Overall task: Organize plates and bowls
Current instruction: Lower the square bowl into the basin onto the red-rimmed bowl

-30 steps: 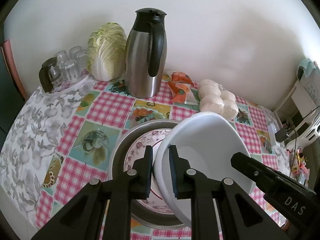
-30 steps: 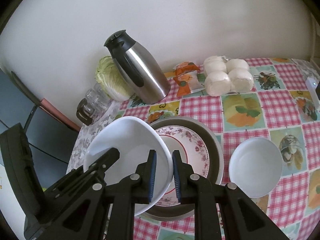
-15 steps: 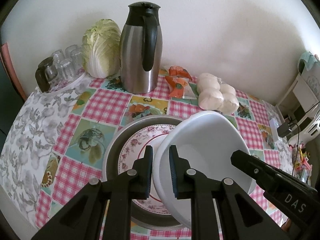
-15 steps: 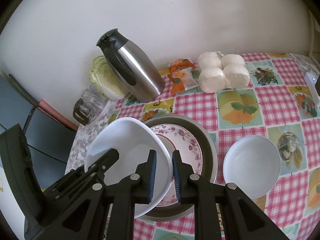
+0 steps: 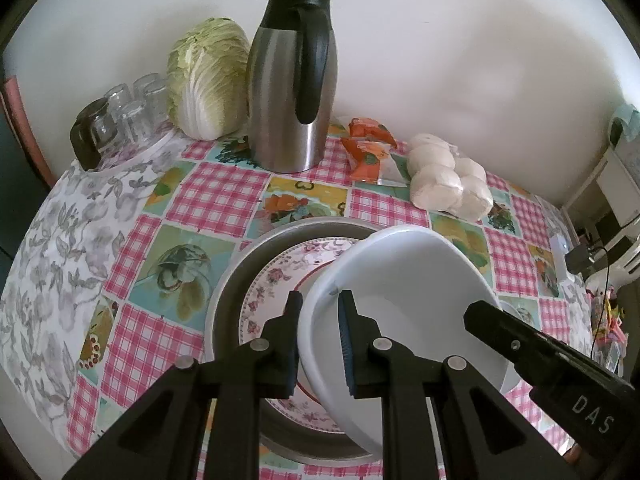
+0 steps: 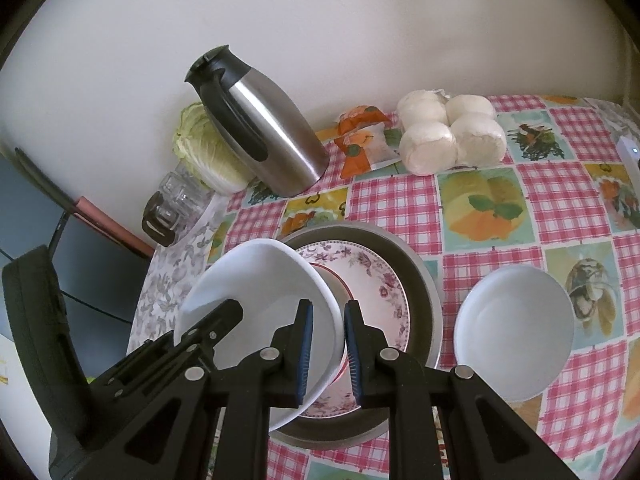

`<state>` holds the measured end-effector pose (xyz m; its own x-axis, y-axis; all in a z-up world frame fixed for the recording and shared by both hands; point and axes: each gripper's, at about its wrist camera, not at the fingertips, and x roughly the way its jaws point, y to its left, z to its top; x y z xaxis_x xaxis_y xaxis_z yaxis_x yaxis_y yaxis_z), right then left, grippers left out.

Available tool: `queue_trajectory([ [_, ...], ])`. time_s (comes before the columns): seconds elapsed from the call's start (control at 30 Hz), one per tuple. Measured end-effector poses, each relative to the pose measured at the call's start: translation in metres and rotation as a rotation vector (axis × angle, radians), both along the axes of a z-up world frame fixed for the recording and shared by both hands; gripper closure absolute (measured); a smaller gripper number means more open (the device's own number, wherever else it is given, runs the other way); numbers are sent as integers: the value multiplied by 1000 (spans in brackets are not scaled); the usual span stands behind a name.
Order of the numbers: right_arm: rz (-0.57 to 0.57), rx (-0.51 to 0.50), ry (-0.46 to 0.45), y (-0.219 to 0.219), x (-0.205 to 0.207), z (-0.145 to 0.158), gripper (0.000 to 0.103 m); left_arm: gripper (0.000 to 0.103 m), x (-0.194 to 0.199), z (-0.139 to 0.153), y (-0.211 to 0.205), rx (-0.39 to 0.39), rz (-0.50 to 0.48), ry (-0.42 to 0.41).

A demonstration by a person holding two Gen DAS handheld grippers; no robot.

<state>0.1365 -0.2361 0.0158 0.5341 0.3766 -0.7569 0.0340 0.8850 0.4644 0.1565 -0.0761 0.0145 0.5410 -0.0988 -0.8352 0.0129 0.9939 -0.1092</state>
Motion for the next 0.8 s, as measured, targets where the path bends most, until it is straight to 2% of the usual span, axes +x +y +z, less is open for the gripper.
queue_trajectory([
  [0.8,-7,17,-15,-1,5,-4,85,86,4,-4,2,4,11,-2],
])
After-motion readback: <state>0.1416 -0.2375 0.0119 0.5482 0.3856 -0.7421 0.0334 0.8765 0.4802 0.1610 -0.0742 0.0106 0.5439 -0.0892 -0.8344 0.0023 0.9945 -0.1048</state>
